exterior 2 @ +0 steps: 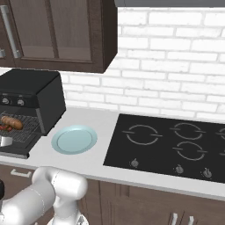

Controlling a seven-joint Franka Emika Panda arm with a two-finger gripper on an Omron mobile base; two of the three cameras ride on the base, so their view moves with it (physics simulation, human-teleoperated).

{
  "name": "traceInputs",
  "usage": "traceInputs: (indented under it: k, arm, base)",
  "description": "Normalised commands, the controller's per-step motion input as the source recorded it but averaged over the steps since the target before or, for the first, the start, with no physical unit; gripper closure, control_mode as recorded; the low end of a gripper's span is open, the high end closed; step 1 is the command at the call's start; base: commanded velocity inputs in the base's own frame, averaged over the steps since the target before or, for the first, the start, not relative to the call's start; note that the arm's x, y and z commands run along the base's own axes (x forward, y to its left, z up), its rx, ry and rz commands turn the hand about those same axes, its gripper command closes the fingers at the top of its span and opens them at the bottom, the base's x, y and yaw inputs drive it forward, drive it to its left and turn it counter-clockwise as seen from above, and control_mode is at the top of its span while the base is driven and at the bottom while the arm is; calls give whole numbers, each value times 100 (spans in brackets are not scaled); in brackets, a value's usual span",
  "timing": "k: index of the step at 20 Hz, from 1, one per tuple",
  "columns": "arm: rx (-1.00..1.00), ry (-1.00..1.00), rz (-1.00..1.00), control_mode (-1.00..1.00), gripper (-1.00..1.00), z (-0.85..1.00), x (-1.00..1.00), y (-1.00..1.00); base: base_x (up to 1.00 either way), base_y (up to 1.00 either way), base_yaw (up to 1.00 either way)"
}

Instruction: Pick up the kebab skewer and baguette bread, and place them inside the toaster oven. Close the toaster oven door and start by setting the timer.

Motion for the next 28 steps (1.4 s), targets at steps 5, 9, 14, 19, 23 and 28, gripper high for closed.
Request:
traceInputs:
  k: [5,9,14,19,23,28]
  arm:
    - [0,0,0,-100,-100,-11,0,0]
    - [0,0,0,-100,-100,-10,0,0]
    - [0,0,0,-100,-100,0,4,0]
    - [0,0,0,-100,-100,0,0,0]
    - [0,0,0,-100,-100,0,4,0]
    - [0,0,0,-100,-100,0,11,0]
  base:
    - [0,0,0]
    - [0,0,0]
    - [0,0,0]
    - [0,0,0]
    - [0,0,0]
    - [0,0,0]
